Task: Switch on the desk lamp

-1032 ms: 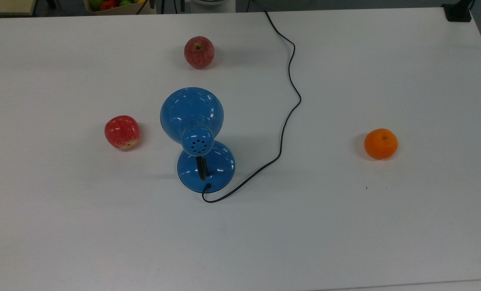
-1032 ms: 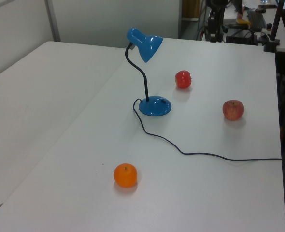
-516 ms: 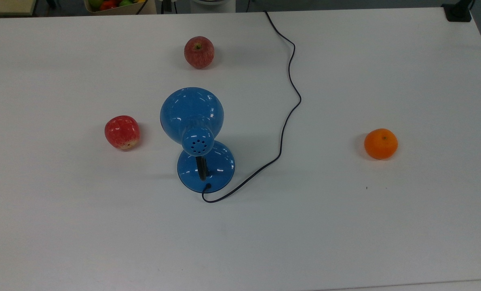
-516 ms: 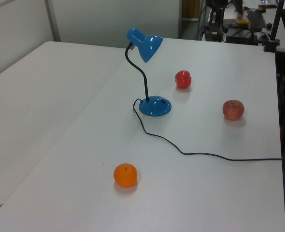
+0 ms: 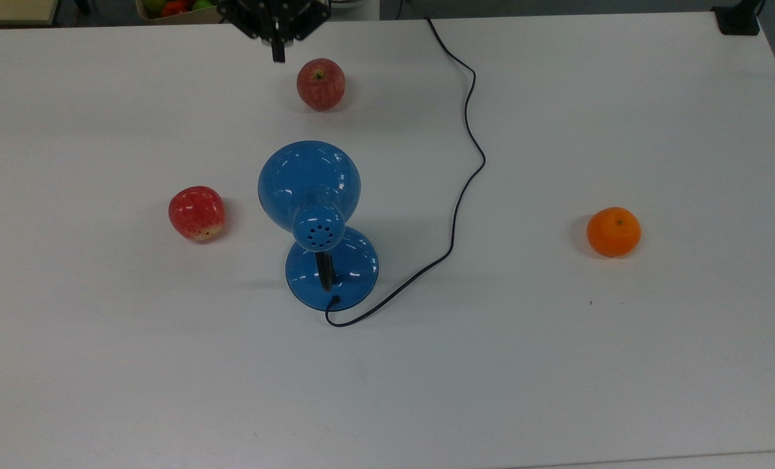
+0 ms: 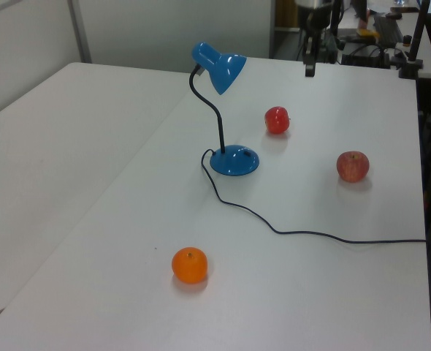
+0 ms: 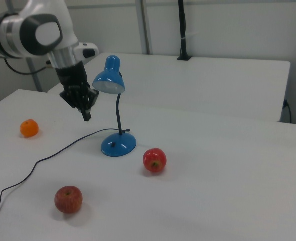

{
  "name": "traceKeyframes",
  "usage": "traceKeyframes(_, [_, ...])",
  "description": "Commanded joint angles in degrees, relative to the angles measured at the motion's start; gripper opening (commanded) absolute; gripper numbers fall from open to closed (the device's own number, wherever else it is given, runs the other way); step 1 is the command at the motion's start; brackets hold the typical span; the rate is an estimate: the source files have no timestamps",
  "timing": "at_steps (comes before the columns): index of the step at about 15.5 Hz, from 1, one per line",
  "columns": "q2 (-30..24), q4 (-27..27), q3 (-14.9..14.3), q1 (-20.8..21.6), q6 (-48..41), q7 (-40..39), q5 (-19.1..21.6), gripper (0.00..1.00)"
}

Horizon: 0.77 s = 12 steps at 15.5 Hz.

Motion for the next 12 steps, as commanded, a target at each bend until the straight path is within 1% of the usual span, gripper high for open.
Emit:
traceKeyframes(1, [-0.5,-7.1,0.1,0.6,8.1,-0.5,0.2,0.00])
traceKeyframes(5, [1.2,-12.0,0.3,0.6,15.8,-0.4,0.2,0.00])
traceKeyframes(8, [3.1,-15.8,0.3,0.7,24.2,-0.3,0.2,0.00])
traceKeyframes(12, [8.3,-16.4,0.5,0.8,33.6,2.4,0.2,0.00])
